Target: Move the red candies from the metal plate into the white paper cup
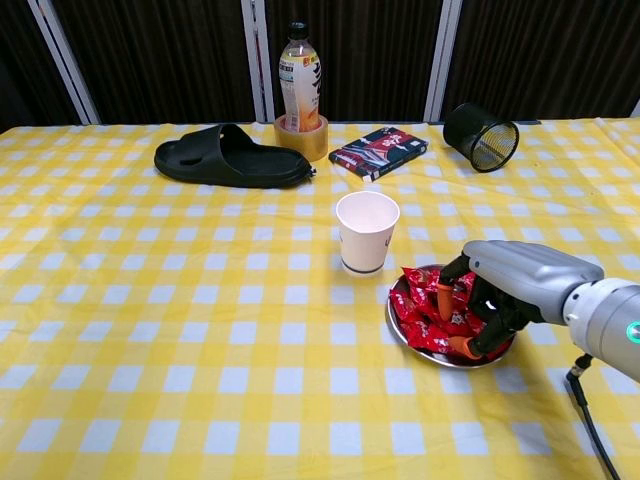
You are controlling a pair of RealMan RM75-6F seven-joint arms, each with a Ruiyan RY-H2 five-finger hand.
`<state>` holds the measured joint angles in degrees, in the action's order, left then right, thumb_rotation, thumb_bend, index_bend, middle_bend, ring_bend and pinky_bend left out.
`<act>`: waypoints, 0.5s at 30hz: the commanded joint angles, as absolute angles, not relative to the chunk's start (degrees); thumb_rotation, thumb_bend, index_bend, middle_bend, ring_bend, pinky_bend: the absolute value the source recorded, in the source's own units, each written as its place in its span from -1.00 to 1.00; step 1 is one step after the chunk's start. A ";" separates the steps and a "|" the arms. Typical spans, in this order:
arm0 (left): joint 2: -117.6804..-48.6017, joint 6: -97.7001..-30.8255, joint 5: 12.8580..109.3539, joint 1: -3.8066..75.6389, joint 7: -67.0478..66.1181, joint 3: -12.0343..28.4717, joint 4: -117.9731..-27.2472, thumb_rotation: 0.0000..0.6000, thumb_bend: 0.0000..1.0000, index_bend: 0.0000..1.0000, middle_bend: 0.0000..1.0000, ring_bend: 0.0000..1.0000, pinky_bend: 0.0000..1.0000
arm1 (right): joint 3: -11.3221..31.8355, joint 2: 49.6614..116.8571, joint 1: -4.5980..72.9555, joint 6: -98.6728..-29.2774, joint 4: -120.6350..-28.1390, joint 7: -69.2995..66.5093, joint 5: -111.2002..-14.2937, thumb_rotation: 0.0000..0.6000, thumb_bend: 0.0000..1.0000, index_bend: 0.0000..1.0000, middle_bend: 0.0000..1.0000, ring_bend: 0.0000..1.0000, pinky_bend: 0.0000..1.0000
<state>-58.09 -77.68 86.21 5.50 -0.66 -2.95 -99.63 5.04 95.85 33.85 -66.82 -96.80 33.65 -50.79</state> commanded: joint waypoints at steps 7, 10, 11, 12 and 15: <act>-58.06 -77.70 86.26 5.49 -0.56 -2.96 -99.70 1.00 -0.93 -1.00 -1.00 -1.00 -1.00 | 5.32 96.38 33.19 -67.31 -95.90 32.82 -51.77 1.00 -0.29 -0.08 0.86 0.85 0.74; -58.02 -77.63 86.19 5.49 -0.57 -2.98 -99.76 1.00 -0.93 -1.00 -1.00 -1.00 -1.00 | 5.67 96.42 33.04 -67.61 -95.73 32.52 -52.24 1.00 -0.29 -0.08 0.86 0.85 0.74; -58.00 -77.61 86.14 5.50 -0.59 -2.97 -99.78 1.00 -0.93 -1.00 -1.00 -1.00 -1.00 | 5.77 96.38 32.99 -67.67 -95.73 32.43 -52.34 1.00 -0.29 -0.09 0.86 0.85 0.74; -58.00 -77.59 86.12 5.51 -0.59 -2.96 -99.78 1.00 -0.93 -1.00 -1.00 -1.00 -1.00 | 5.90 96.35 32.93 -67.74 -95.74 32.30 -52.43 1.00 -0.29 -0.10 0.86 0.85 0.74; -57.99 -77.51 86.07 5.52 -0.63 -2.97 -99.82 1.00 -0.93 -1.00 -1.00 -1.00 -1.00 | 6.18 96.28 32.75 -67.93 -95.66 32.02 -52.72 1.00 -0.29 -0.10 0.86 0.85 0.74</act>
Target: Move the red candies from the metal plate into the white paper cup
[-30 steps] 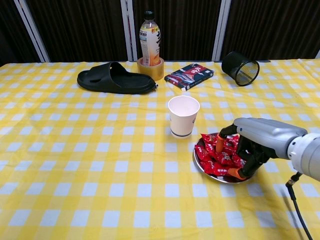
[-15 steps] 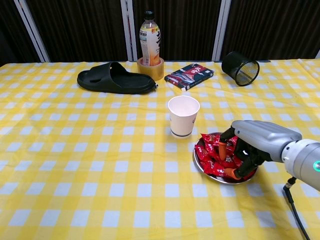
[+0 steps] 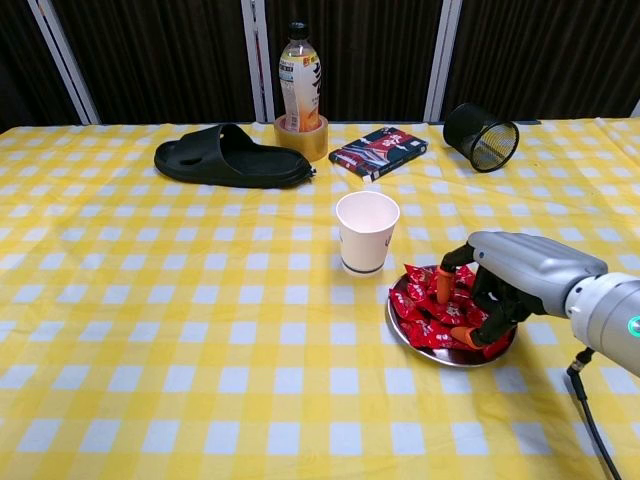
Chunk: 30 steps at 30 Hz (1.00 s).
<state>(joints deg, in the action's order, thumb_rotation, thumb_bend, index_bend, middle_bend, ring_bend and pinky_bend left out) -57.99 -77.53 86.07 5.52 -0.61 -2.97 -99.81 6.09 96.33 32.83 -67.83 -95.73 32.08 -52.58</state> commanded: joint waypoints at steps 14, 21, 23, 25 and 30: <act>-57.89 -77.24 85.74 5.58 -0.66 -2.94 -100.14 1.00 -0.93 -1.00 -1.00 -1.00 -1.00 | 5.87 96.76 32.03 -66.79 -94.55 31.22 -52.55 1.00 -0.20 0.25 0.86 0.85 0.74; -57.79 -77.42 85.81 5.53 -0.31 -2.89 -100.20 1.00 -0.93 -1.00 -1.00 -1.00 -1.00 | 6.73 96.48 31.86 -67.54 -96.26 30.53 -54.11 1.00 -0.14 0.30 0.86 0.85 0.74; -57.76 -77.45 85.87 5.52 -0.22 -2.91 -100.18 1.00 -0.93 -1.00 -1.00 -1.00 -1.00 | 7.16 95.92 31.86 -67.85 -97.12 30.43 -54.51 1.00 -0.14 0.30 0.86 0.85 0.74; -57.76 -77.45 85.91 5.52 -0.17 -2.92 -100.18 1.00 -0.93 -1.00 -1.00 -1.00 -1.00 | 7.81 95.20 31.93 -68.06 -98.18 30.23 -54.82 1.00 -0.13 0.30 0.86 0.85 0.74; -57.74 -77.38 85.94 5.54 -0.22 -2.96 -100.24 1.00 -0.93 -1.00 -1.00 -1.00 -1.00 | 11.02 92.79 32.99 -68.44 -100.73 30.18 -55.11 1.00 -0.13 0.30 0.86 0.85 0.74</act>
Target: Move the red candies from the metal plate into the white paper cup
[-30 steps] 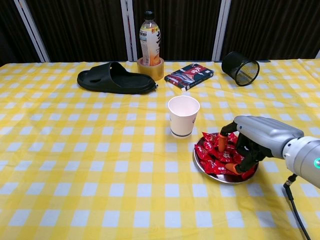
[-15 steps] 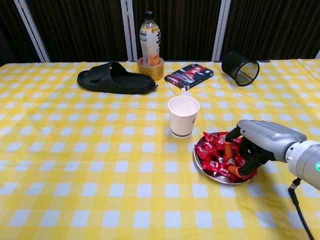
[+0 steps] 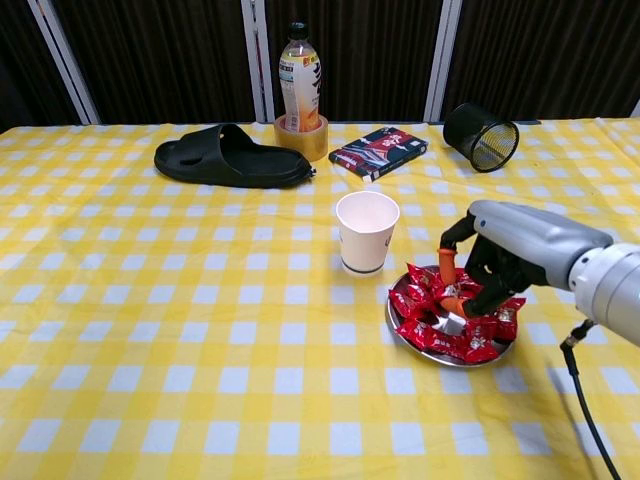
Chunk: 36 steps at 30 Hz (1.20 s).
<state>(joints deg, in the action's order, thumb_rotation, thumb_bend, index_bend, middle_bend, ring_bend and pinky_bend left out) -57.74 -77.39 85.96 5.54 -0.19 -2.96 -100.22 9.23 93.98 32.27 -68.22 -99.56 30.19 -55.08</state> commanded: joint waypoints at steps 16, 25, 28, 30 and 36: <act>-57.58 -75.87 84.25 6.01 -0.03 -2.68 -100.69 1.00 -0.93 -1.00 -1.00 -1.00 -1.00 | 20.61 94.75 41.81 -64.47 -97.87 32.04 -46.26 1.00 -0.14 0.29 0.86 0.85 0.74; -57.11 -74.65 82.85 6.39 0.48 -2.47 -101.47 1.00 -0.93 -1.00 -1.00 -1.00 -1.00 | 21.15 98.31 45.72 -62.81 -91.62 32.60 -43.40 1.00 -0.14 0.10 0.86 0.84 0.74; -56.98 -74.56 82.62 6.43 0.68 -2.37 -101.65 1.00 -0.93 -1.00 -1.00 -1.00 -1.00 | 20.97 98.86 46.23 -62.44 -90.57 32.42 -42.35 1.00 -0.14 -0.12 0.86 0.84 0.74; -56.94 -74.43 82.59 6.46 0.68 -2.41 -101.71 1.00 -0.93 -1.00 -1.00 -1.00 -1.00 | 20.78 99.06 46.41 -62.73 -90.36 32.26 -42.52 1.00 -0.15 -0.24 0.86 0.83 0.74; -56.92 -74.45 82.57 6.47 0.71 -2.40 -101.84 1.00 -0.93 -1.00 -1.00 -1.00 -1.00 | 20.22 98.38 46.20 -64.54 -92.07 32.06 -43.80 1.00 -0.16 -0.30 0.86 0.83 0.74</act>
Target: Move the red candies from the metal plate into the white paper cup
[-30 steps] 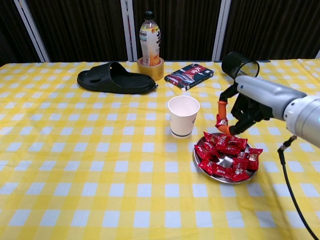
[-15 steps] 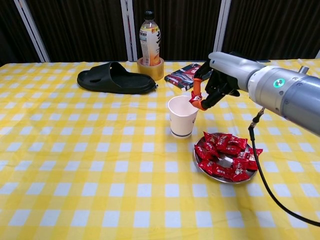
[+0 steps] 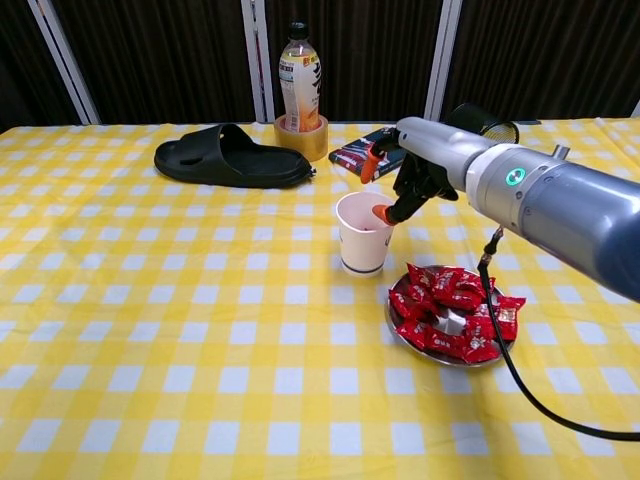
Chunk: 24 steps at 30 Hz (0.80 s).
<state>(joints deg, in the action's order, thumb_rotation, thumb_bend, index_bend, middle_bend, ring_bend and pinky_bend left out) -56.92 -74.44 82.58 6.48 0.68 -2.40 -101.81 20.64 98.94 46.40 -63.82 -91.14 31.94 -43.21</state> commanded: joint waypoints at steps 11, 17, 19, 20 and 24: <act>-57.09 -75.42 83.46 6.22 0.93 -2.40 -101.91 1.00 -0.93 -1.00 -1.00 -1.00 -1.00 | 11.88 89.43 41.05 -71.20 -105.88 38.50 -47.14 1.00 -0.30 -0.30 0.86 0.83 0.74; -57.34 -76.42 84.55 5.90 1.51 -2.51 -101.44 1.00 -0.93 -1.00 -1.00 -1.00 -1.00 | 8.36 86.81 39.29 -71.78 -110.18 40.45 -45.47 1.00 -0.32 -0.30 0.86 0.83 0.74; -57.41 -76.54 84.64 5.86 1.56 -2.50 -101.35 1.00 -0.93 -1.00 -1.00 -1.00 -1.00 | 7.48 86.25 38.91 -71.73 -110.97 40.61 -45.42 1.00 -0.32 -0.30 0.86 0.83 0.74; -57.44 -76.58 84.66 5.86 1.55 -2.50 -101.32 1.00 -0.93 -1.00 -1.00 -1.00 -1.00 | 7.17 86.12 38.77 -71.77 -111.15 40.63 -45.54 1.00 -0.32 -0.30 0.86 0.83 0.74; -57.59 -76.78 84.74 5.80 1.39 -2.47 -101.18 1.00 -0.93 -1.00 -1.00 -1.00 -1.00 | 5.57 85.92 37.98 -72.07 -111.64 40.63 -46.27 1.00 -0.32 -0.30 0.86 0.83 0.74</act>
